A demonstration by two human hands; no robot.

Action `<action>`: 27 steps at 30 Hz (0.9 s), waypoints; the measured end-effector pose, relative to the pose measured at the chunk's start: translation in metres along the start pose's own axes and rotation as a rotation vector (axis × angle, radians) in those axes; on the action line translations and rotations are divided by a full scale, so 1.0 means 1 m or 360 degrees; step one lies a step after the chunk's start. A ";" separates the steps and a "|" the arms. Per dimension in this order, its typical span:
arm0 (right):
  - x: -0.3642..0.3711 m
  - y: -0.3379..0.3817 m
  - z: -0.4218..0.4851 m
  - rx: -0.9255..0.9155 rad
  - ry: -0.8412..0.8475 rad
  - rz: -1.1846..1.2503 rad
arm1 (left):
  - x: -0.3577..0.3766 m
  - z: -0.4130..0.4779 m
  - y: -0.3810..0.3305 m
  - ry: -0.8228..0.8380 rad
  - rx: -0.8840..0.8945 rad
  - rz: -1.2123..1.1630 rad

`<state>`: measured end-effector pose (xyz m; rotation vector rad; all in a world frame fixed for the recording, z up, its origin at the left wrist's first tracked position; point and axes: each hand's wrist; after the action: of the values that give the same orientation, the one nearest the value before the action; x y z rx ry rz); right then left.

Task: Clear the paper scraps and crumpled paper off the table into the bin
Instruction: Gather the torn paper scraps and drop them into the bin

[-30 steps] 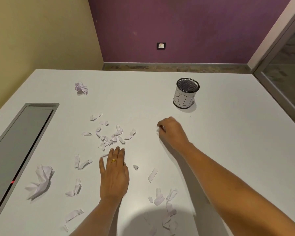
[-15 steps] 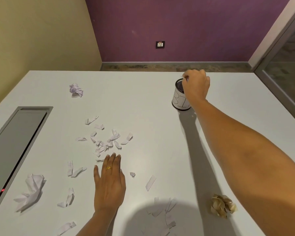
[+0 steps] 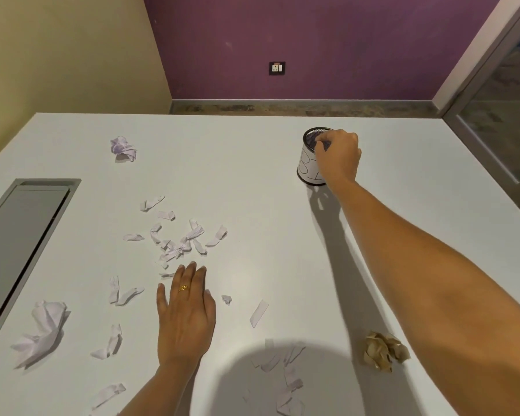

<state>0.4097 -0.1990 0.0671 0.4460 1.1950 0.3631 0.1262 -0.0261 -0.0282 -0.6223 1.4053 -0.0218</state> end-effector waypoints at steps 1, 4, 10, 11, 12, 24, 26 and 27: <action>0.000 0.000 -0.012 -0.0010 0.0011 0.0090 | 0.000 0.000 0.000 0.0007 0.0004 0.0001; 0.000 -0.002 -0.057 -0.0147 0.0174 0.0253 | 0.000 0.000 0.000 0.0026 0.0012 -0.0008; -0.001 -0.008 -0.157 -0.0146 0.0854 0.0353 | 0.001 0.000 0.001 0.0043 0.0016 -0.0044; -0.003 -0.008 -0.173 -0.0164 0.0980 0.0336 | 0.002 0.000 0.002 0.0043 0.0013 -0.0045; -0.004 -0.009 -0.189 -0.0216 0.1083 0.0277 | 0.002 0.000 0.002 0.0041 0.0011 -0.0037; -0.008 0.018 -0.296 -0.0552 0.1523 -0.0129 | 0.006 0.001 0.006 0.0008 0.0017 0.0000; -0.004 0.019 -0.300 -0.0647 0.1506 -0.0225 | 0.006 0.001 0.006 0.0013 0.0012 -0.0003; -0.003 0.018 -0.302 -0.0700 0.1502 -0.0272 | 0.006 0.001 0.006 0.0015 0.0011 -0.0008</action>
<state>0.1236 -0.1430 -0.0117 -0.2613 1.9826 0.7073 0.1267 -0.0230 -0.0365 -0.6208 1.4122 -0.0333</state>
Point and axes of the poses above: each hand's wrist, its own z-axis towards the middle knuckle, its own x-axis out of the palm, y = z × x, and after that the axes turned 8 degrees about -z, right-handed
